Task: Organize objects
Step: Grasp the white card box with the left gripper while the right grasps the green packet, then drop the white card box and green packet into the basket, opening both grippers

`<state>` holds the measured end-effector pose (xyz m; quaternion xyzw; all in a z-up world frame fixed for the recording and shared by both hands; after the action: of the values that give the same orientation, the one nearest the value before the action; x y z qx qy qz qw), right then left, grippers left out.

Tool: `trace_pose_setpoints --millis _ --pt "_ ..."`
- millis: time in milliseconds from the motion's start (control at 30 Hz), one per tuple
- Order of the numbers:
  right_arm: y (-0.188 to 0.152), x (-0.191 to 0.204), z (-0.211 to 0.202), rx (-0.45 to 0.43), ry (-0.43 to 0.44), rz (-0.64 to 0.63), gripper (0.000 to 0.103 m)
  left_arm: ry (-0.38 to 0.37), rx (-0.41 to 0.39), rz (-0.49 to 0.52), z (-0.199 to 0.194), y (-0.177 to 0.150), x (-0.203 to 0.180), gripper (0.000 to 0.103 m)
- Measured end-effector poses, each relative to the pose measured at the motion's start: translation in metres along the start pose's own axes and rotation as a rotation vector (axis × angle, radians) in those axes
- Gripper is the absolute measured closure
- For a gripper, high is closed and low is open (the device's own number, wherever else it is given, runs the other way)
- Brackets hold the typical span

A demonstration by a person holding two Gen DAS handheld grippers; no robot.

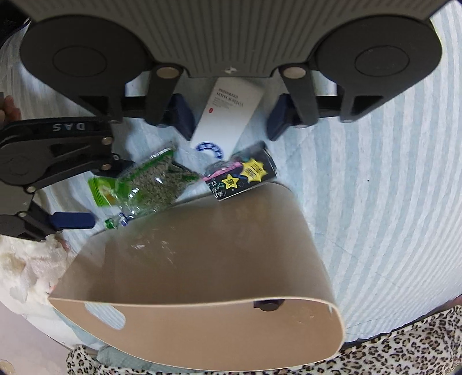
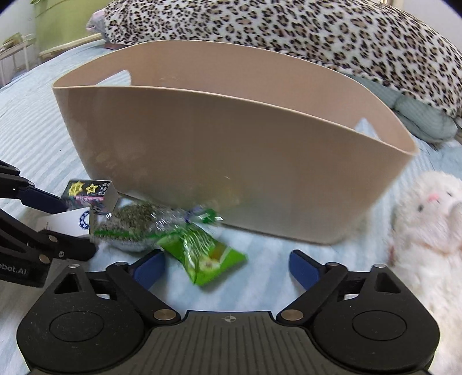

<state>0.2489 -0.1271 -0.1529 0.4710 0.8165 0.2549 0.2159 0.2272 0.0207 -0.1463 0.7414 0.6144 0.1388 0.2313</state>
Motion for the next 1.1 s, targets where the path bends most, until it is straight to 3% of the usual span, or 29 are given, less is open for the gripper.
trace_pose_setpoints --millis 67,100,300,633,1100 --pt "0.001 0.003 0.003 -0.005 0.018 0.012 0.025 0.0 -0.001 -0.005 0.0 0.002 0.002 0.066" --pt "0.001 0.004 0.004 -0.01 0.03 0.022 0.036 -0.004 0.0 -0.006 0.0 0.002 0.003 0.069" --pt "-0.001 0.006 -0.002 -0.023 0.035 0.035 0.072 -0.014 -0.021 0.022 -0.004 -0.002 0.001 0.07" --pt "-0.013 0.001 -0.03 -0.027 0.039 0.068 0.085 -0.053 -0.041 0.013 -0.013 -0.01 -0.003 0.07" --pt "-0.015 -0.014 -0.063 -0.062 0.055 0.147 0.086 -0.092 -0.08 0.002 -0.042 -0.014 -0.007 0.07"
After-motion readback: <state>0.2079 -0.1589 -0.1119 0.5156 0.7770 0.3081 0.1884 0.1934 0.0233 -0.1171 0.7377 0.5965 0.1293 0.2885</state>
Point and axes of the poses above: each gripper's, at about its wrist camera, not at the fingertips, and z roughly the way its jaws point, x to its left, y to its top, the point moved 7 cm from there along z, roughly the way its jaws point, and after that the axes turned 2 degrees about -z, right-handed, at the moved point
